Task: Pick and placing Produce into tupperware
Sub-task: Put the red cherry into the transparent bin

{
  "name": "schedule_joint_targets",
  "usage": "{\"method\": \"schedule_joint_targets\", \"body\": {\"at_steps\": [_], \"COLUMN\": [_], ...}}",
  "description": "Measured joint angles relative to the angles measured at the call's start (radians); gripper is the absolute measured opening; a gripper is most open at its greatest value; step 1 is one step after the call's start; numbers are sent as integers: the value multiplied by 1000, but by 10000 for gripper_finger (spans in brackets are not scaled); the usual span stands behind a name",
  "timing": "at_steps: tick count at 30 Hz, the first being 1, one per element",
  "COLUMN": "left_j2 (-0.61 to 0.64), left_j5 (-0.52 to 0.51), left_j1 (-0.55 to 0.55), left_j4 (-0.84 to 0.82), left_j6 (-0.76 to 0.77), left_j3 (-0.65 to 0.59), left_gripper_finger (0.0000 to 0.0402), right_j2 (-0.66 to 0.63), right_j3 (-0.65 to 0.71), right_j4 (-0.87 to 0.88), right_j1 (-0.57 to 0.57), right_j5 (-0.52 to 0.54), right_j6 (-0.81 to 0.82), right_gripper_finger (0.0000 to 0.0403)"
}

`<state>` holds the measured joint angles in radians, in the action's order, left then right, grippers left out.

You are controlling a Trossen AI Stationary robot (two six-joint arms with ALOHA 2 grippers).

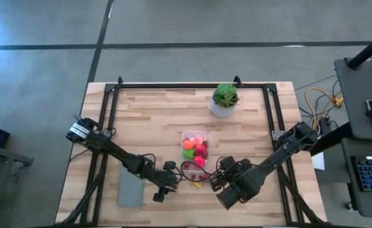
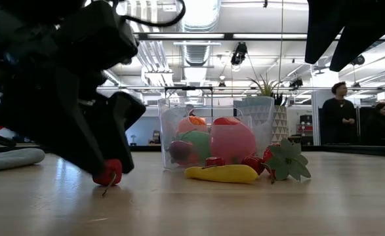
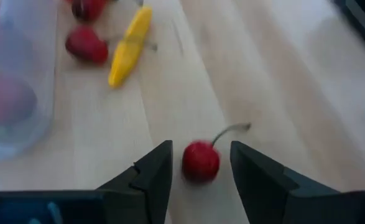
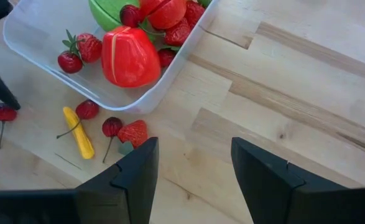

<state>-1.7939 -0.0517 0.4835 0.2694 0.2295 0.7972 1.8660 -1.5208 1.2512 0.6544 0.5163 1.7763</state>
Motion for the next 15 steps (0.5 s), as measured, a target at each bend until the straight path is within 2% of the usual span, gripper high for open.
{"method": "schedule_joint_targets", "body": {"at_steps": [11,15], "left_j2": [-15,-14], "left_j5": [-19,-26], "left_j1": [2,1], "left_j4": [-3,-23], "left_j6": [0,-1], "left_j3": [6,5], "left_gripper_finger": [145,128], "right_j2": [0,0], "right_j3": [3,3], "right_j4": [0,0], "right_j1": [0,0], "right_j5": [0,0], "right_j6": [3,4], "right_gripper_finger": [194,194]}}
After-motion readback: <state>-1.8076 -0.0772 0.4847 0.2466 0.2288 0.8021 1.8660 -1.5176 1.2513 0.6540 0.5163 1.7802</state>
